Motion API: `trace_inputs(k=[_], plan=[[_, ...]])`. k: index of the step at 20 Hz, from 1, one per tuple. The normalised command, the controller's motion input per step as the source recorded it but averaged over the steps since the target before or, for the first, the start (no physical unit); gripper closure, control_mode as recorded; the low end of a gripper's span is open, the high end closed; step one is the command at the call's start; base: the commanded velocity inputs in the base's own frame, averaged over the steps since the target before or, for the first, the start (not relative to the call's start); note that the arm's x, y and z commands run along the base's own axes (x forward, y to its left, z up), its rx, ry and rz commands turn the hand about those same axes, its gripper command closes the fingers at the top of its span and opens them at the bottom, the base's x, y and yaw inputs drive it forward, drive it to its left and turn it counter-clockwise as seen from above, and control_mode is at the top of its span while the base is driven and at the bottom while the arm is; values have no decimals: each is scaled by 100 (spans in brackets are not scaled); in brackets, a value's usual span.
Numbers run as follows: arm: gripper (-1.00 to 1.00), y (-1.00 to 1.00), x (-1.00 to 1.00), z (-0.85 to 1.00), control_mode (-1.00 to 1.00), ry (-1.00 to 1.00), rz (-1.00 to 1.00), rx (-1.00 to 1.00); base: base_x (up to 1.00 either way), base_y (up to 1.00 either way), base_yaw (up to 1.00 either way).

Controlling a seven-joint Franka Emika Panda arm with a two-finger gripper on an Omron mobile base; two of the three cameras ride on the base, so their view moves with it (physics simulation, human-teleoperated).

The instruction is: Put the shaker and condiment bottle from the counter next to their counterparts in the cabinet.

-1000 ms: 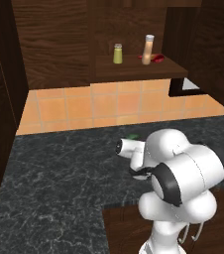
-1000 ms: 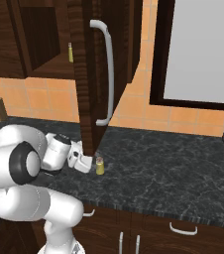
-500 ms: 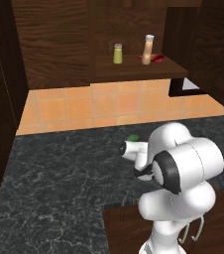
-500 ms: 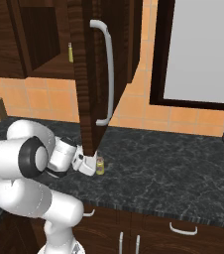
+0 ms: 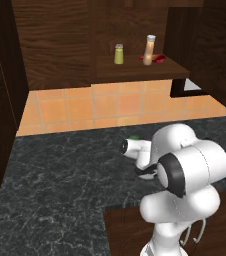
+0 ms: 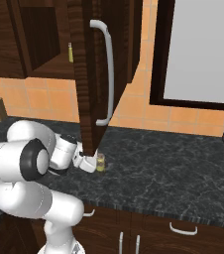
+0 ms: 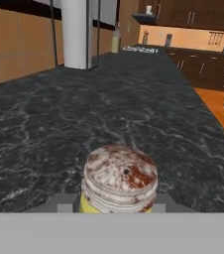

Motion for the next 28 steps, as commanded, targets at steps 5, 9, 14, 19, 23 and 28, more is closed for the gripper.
trace_inputs(k=[5, 9, 14, 19, 23, 28], plan=[[100, 0, -7, 56, -100, -7, 2, -1, 0, 0, 0], [100, 0, -25, 47, -100, -13, 7, -8, 0, 0, 0], [100, 3, -13, 39, -100, 0, 16, -3, 0, 0, 0], [100, 2, -9, 41, -100, 0, 16, 0, 0, 0, 0], [100, 1, -27, 41, -100, -4, 13, -1, 0, 0, 0], [100, 15, -34, 43, -100, -10, 12, -4, 0, 0, 0]])
